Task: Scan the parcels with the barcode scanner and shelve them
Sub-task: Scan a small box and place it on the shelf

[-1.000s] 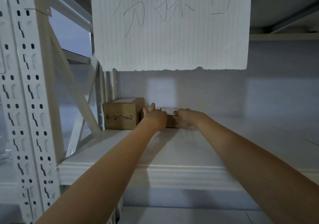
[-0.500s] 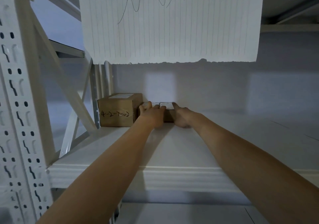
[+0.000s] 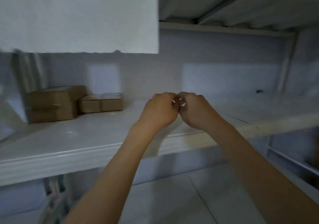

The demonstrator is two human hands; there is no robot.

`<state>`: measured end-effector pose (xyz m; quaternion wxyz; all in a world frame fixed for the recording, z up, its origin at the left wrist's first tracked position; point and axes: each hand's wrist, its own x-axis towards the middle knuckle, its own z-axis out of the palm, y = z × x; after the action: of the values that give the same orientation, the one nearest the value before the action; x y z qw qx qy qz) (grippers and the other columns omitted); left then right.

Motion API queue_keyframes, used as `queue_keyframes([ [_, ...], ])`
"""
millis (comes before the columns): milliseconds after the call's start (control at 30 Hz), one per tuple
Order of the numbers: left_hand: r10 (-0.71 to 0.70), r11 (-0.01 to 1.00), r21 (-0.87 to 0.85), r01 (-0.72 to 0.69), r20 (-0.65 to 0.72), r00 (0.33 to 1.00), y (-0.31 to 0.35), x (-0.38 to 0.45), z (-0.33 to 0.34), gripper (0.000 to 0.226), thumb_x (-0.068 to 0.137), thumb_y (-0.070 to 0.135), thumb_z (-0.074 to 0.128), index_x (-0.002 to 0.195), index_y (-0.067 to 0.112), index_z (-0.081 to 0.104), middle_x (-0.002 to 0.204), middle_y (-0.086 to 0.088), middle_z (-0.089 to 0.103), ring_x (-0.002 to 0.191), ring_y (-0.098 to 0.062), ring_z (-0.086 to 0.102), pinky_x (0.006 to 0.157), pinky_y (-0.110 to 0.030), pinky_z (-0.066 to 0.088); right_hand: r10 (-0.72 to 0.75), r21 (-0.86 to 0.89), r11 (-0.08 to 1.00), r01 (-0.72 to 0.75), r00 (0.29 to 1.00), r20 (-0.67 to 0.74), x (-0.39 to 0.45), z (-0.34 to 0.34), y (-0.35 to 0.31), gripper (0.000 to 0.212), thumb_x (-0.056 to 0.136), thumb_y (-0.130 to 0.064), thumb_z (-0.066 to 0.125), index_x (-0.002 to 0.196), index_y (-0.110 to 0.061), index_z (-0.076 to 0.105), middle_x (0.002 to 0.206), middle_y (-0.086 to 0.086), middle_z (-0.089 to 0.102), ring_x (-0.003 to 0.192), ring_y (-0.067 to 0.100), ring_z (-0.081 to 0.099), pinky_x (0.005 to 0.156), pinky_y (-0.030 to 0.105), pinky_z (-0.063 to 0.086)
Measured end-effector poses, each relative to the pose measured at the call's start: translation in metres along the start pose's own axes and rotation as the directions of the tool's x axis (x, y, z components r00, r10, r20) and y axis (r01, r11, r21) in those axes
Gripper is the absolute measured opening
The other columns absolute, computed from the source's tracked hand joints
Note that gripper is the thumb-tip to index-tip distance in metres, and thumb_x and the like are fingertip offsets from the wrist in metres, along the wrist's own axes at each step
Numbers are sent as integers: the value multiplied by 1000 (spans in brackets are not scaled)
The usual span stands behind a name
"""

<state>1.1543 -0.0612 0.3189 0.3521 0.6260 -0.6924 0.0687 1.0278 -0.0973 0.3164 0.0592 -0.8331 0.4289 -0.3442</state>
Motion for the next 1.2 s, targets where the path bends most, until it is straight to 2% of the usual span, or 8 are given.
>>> queue_keyframes([
  [100, 127, 952, -276, -129, -28, 992, 68, -11, 56, 25, 95, 22, 47, 107, 23, 68, 104, 4, 72, 93, -18, 66, 85, -36, 53, 173, -37, 983, -180, 973, -152, -59, -45, 55, 32, 95, -15, 51, 124, -19, 63, 112, 2, 71, 101, 21, 66, 90, 33, 52],
  [233, 296, 819, -531, -218, 67, 953, 155, -33, 142, 19, 91, 19, 53, 99, 24, 70, 98, 4, 73, 89, -15, 68, 84, -31, 53, 454, -54, 868, -494, 832, -320, -150, -93, 127, 24, 93, -17, 52, 108, -22, 70, 101, 2, 74, 93, 21, 67, 78, 27, 50],
  [367, 466, 719, -668, -192, 257, 847, 243, -79, 231, 18, 92, 17, 55, 96, 21, 71, 98, 2, 74, 94, -17, 67, 77, -24, 45, 683, -59, 629, -775, 587, -435, -267, -119, 198, 22, 91, -16, 52, 100, -17, 72, 93, 12, 74, 89, 30, 68, 69, 29, 48],
  [500, 571, 665, -744, -66, 450, 687, 323, -147, 300, 18, 94, 17, 53, 96, 13, 70, 98, -7, 72, 95, -28, 65, 80, -33, 51, 886, -10, 298, -955, 280, -371, -391, -145, 235, 30, 98, -11, 46, 118, 0, 66, 88, 20, 64, 65, 28, 51, 59, 28, 41],
  [733, 619, 681, -732, 23, 591, 517, 442, -234, 369, 21, 96, 18, 50, 113, 17, 62, 114, -9, 65, 101, -29, 61, 77, -30, 47, 867, 122, -55, -991, -108, -486, -545, -199, 266, 28, 98, -11, 47, 116, -8, 68, 99, 17, 69, 67, 22, 61, 55, 31, 51],
  [800, 647, 679, -734, 13, 607, 461, 476, -256, 387, 22, 96, 21, 50, 115, 18, 61, 118, -10, 64, 103, -29, 61, 81, -32, 49, 857, 162, -90, -983, -160, -491, -576, -215, 283, 30, 97, -12, 48, 119, -10, 68, 112, 18, 69, 85, 30, 67, 67, 34, 55],
  [1067, 663, 707, -707, 16, 671, 332, 606, -305, 461, 25, 97, 21, 49, 118, 14, 61, 123, -9, 61, 101, -26, 57, 82, -28, 44, 852, 324, -84, -942, -237, -467, -670, -283, 375, 28, 94, -19, 53, 121, -16, 62, 107, 15, 67, 80, 27, 63, 58, 29, 49],
  [1200, 675, 706, -708, 11, 678, 291, 671, -315, 492, 26, 100, 21, 46, 121, 12, 59, 119, -9, 60, 83, -21, 51, 72, -30, 44, 847, 341, -88, -936, -250, -469, -704, -326, 414, 31, 95, -19, 51, 124, -12, 59, 120, 18, 63, 105, 35, 60, 82, 34, 49],
])
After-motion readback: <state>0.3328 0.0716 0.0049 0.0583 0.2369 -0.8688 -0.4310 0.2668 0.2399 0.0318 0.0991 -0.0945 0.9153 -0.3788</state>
